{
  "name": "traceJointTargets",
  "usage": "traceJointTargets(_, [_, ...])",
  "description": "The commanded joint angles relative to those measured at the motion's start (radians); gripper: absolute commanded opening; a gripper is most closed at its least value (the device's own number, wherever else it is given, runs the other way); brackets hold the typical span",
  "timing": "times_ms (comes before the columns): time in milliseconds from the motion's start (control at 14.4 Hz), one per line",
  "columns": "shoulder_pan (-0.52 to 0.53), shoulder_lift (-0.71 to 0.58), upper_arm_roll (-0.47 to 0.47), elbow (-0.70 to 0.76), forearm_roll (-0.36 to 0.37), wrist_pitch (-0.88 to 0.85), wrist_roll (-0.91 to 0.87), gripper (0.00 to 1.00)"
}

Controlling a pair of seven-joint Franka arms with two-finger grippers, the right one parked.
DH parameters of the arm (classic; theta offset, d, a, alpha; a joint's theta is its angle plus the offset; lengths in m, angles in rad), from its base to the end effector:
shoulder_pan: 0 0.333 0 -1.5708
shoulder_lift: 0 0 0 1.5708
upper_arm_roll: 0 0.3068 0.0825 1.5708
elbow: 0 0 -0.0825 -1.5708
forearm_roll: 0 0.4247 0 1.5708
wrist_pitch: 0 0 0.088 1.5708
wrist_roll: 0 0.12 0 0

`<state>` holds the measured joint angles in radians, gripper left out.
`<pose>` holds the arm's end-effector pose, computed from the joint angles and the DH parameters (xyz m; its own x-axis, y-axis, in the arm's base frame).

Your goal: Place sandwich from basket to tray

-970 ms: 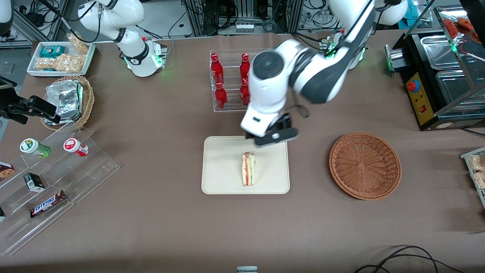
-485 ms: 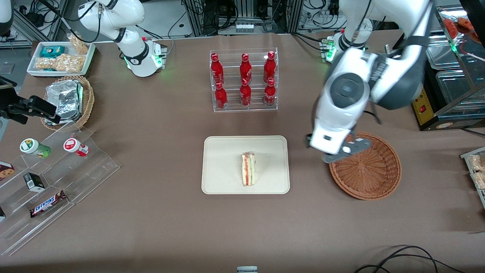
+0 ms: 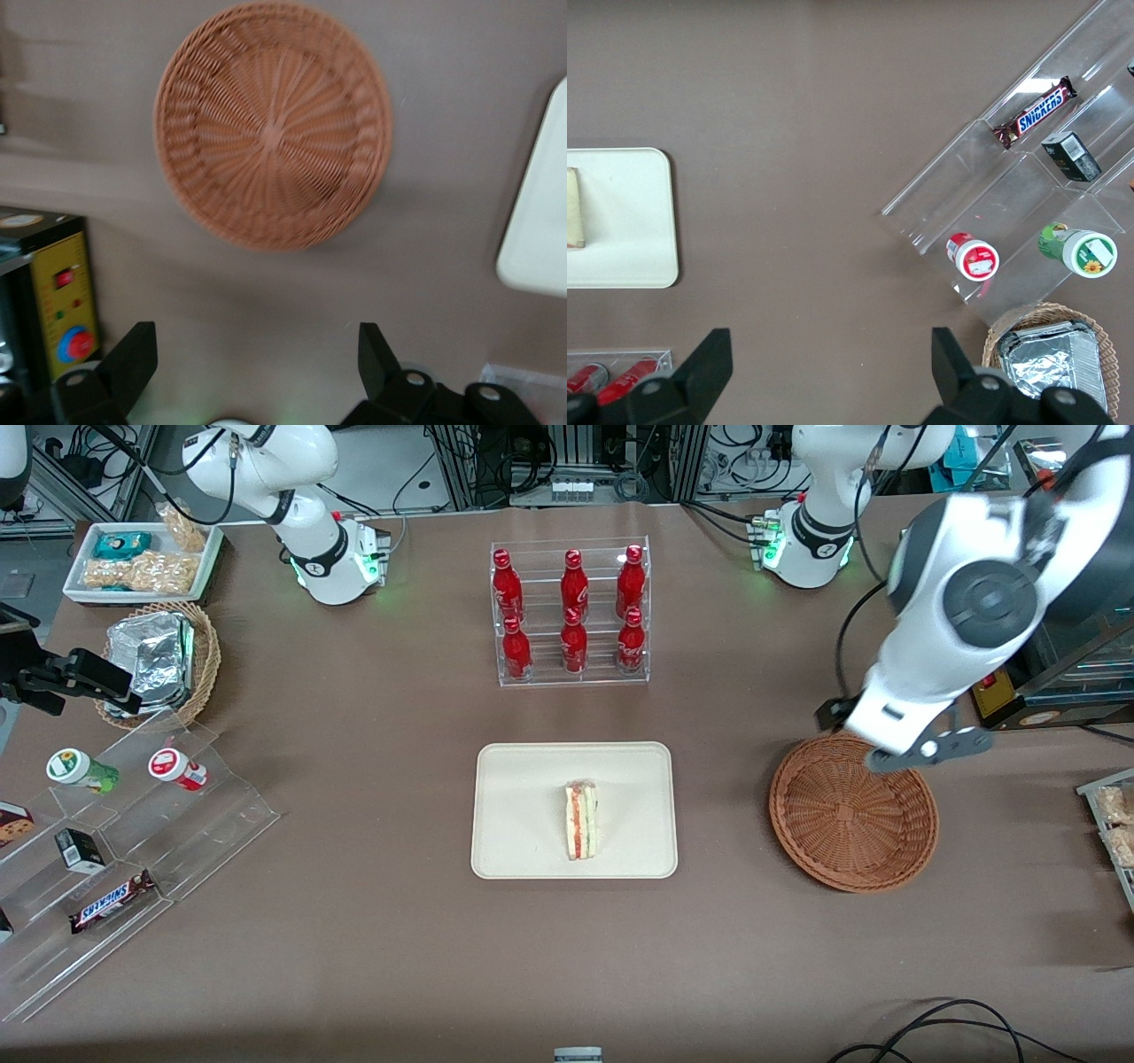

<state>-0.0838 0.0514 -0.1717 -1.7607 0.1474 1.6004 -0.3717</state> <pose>0.5768 -0.1314 0.4795 0.9831 0.1092 -0.1467 0.0785 -0.9765 -0.2010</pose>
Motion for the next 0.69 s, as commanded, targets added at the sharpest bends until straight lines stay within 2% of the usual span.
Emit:
traceJointTargets(0, [0.044,-0.074,0.001,-0.040,-0.023,-0.039,0.124,1.00])
traceJointTargets(277, [0.036,-0.116,0.084,-0.027,-0.087,-0.042,0.282,1.00])
traceJointTargets(624, [0.053,-0.108,0.104,0.072,-0.095,-0.051,0.505,1.00])
